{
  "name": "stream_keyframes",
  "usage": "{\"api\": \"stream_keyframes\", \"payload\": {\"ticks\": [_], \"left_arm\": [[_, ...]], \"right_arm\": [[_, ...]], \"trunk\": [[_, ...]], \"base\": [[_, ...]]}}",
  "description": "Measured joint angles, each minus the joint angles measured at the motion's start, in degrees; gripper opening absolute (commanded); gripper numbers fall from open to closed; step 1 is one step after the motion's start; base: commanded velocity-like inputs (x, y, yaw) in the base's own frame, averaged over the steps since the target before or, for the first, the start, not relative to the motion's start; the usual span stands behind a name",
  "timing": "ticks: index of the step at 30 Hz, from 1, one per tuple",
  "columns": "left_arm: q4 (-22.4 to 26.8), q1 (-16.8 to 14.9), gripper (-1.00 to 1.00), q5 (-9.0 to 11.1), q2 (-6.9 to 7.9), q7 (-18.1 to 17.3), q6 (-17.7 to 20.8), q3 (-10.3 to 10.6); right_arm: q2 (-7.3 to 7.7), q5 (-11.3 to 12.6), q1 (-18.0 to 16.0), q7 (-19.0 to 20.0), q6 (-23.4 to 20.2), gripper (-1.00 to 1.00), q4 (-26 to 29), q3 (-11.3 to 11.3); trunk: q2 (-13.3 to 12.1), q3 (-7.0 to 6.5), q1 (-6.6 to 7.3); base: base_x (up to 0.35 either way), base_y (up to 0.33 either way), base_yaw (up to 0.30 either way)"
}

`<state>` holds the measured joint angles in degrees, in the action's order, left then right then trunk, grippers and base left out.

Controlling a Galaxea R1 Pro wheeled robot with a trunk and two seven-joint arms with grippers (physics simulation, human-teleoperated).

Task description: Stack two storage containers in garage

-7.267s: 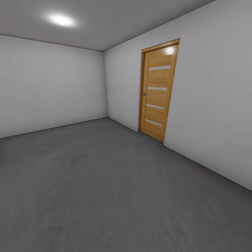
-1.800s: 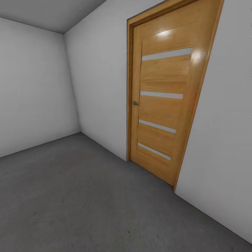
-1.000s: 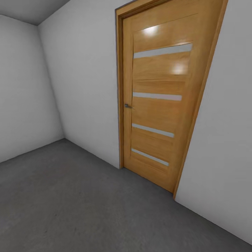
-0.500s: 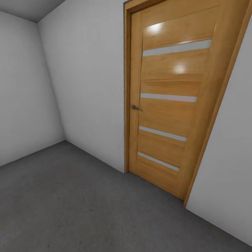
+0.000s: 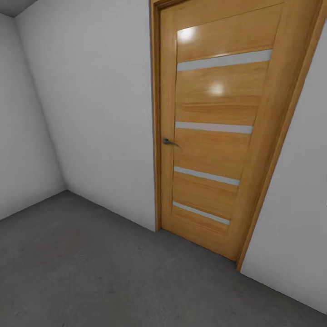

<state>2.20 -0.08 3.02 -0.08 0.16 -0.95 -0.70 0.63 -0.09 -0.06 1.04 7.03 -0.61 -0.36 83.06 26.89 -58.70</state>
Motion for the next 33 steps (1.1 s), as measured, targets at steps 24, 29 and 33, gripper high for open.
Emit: {"api": "stream_keyframes", "payload": {"ticks": [24,29,33], "left_arm": [[0.00,0.01,1.00,0.00,0.00,0.00,0.00,0.00],[0.00,0.00,1.00,0.00,0.00,-0.01,0.00,-0.03],[0.00,0.00,1.00,0.00,0.00,0.00,0.00,0.00]], "right_arm": [[0.14,0.00,0.01,-0.01,0.00,1.00,0.02,0.03],[0.15,0.00,0.00,0.02,0.00,1.00,0.01,0.03],[0.15,0.00,0.00,0.00,0.00,1.00,-0.02,0.03]], "trunk": [[0.00,0.00,0.00],[0.00,0.00,0.00],[0.00,0.00,0.00]], "base": [[0.268,0.253,-0.242],[0.280,0.233,-0.243],[0.281,0.233,-0.244]]}}
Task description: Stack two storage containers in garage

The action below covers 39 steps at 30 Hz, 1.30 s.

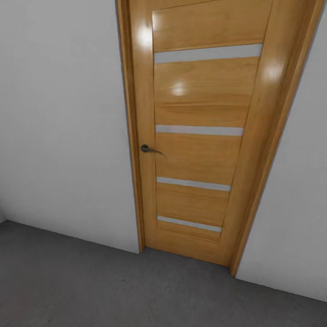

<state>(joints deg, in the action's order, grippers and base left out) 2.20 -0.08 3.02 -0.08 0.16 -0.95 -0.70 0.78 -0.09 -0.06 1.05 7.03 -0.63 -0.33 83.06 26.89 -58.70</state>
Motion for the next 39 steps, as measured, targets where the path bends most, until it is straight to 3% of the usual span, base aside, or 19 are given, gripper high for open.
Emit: {"api": "stream_keyframes", "payload": {"ticks": [20,39], "left_arm": [[0.00,0.01,1.00,0.00,0.00,0.00,-0.05,-0.05],[0.02,0.00,1.00,0.00,0.00,0.00,-0.11,-0.05]], "right_arm": [[0.00,0.00,0.00,-0.01,0.01,1.00,0.04,0.00],[0.05,0.00,-0.01,0.04,0.00,1.00,0.05,-0.03]], "trunk": [[0.00,0.00,0.00],[0.00,0.00,-0.03]], "base": [[0.280,0.208,-0.244],[0.022,0.008,-0.196]]}}
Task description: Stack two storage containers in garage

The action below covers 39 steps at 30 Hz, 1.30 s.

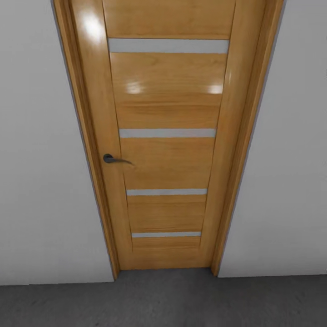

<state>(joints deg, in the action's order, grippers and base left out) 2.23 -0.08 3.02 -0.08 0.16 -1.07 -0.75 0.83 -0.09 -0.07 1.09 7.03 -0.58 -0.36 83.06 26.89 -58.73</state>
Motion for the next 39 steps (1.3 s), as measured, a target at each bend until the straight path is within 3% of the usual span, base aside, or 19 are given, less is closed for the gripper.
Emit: {"api": "stream_keyframes", "payload": {"ticks": [10,19,24,27,39], "left_arm": [[-0.18,0.01,1.00,0.03,0.11,0.00,-6.03,-0.09],[-0.20,0.01,1.00,0.24,0.18,0.00,-6.33,-0.10],[-0.20,0.00,1.00,3.25,0.25,0.03,-6.32,-0.63],[-0.21,0.02,1.00,4.09,0.26,0.01,-6.35,-0.64],[-0.21,0.03,1.00,4.49,0.21,0.00,-6.46,-0.67]], "right_arm": [[0.12,-0.08,0.00,-0.01,-0.14,1.00,-0.02,-0.05],[0.12,-0.08,0.00,0.00,-0.01,1.00,-0.02,-0.05],[-0.01,-0.03,0.00,0.02,-0.07,1.00,-0.02,-0.05],[-0.11,-0.01,0.00,0.03,-0.09,1.00,-0.03,-0.05],[-0.14,0.00,0.00,0.03,-0.09,1.00,-0.03,-0.05]], "trunk": [[0.00,0.00,0.00],[0.00,0.00,0.03],[0.00,0.00,0.03],[0.00,0.00,0.02],[0.00,0.00,0.00]], "base": [[0.000,0.000,-0.005],[0.162,0.000,0.000],[0.309,0.000,0.000],[0.155,0.000,0.000],[0.021,-0.001,0.000]]}}
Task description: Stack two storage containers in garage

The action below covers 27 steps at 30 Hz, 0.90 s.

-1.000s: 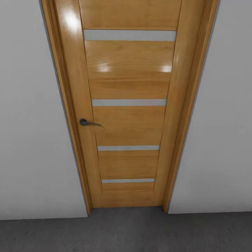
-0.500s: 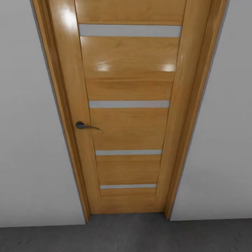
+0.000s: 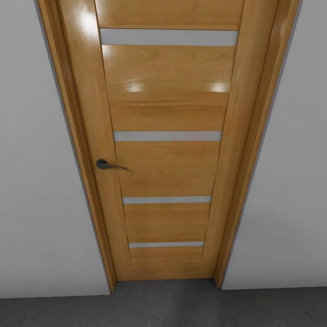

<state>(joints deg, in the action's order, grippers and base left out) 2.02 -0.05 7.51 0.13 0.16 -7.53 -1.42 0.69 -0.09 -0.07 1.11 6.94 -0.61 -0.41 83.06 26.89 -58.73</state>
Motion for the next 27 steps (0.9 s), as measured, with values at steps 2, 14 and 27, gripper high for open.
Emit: {"api": "stream_keyframes", "payload": {"ticks": [2,14,27], "left_arm": [[0.00,-0.01,1.00,0.00,-0.05,0.00,0.01,0.01],[-0.09,0.02,1.00,0.09,0.05,0.00,0.00,-0.03],[-0.06,-0.01,1.00,0.10,0.06,0.00,0.01,-0.04]], "right_arm": [[0.03,0.00,0.00,0.00,0.00,1.00,0.00,0.00],[0.02,0.00,0.01,-0.02,-0.01,1.00,0.00,0.02],[0.26,-0.05,0.00,-0.01,0.05,1.00,0.01,0.02]], "trunk": [[0.00,0.00,0.00],[0.00,0.00,0.00],[0.00,0.00,0.00]], "base": [[0.001,-0.082,0.000],[0.000,-0.112,0.019],[0.000,-0.001,0.103]]}}
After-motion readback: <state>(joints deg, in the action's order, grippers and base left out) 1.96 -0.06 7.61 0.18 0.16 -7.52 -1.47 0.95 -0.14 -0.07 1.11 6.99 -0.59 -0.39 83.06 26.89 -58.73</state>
